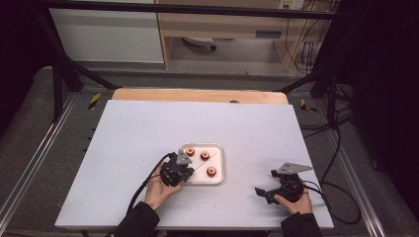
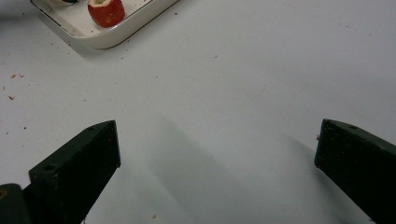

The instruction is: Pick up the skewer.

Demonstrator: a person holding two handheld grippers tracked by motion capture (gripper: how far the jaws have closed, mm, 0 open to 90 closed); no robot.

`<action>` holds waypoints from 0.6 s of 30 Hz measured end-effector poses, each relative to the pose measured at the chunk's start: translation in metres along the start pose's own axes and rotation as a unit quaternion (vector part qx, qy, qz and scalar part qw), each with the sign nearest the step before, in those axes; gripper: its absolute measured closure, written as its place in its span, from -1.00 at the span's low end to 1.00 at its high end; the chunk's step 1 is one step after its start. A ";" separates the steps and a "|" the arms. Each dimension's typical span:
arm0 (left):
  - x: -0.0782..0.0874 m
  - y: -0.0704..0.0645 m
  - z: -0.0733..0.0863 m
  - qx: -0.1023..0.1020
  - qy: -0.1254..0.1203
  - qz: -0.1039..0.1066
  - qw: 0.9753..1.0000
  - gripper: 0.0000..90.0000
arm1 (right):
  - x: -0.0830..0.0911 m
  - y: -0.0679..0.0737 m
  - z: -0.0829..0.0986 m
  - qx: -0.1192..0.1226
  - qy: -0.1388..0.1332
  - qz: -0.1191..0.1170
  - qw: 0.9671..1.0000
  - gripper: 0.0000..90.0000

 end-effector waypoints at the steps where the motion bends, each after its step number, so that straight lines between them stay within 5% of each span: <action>1: 0.001 0.000 0.000 -0.001 -0.001 0.001 1.000 0.97 | 0.000 0.000 0.000 0.000 0.000 0.000 1.000 -0.98; 18: 0.025 -0.009 -0.009 -0.003 -0.030 0.025 0.999 0.97 | 0.000 0.002 -0.003 0.011 0.002 0.005 1.000 -0.99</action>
Point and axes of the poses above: each handheld gripper's, and its own axes: x roughly backward along the jaws, z roughly out of its underside, y roughly to its left, the point moved 9 cm from there along -x, roughly forward along the jaws, and after that the axes turned 13 degrees about x, right-handed, at the moved point
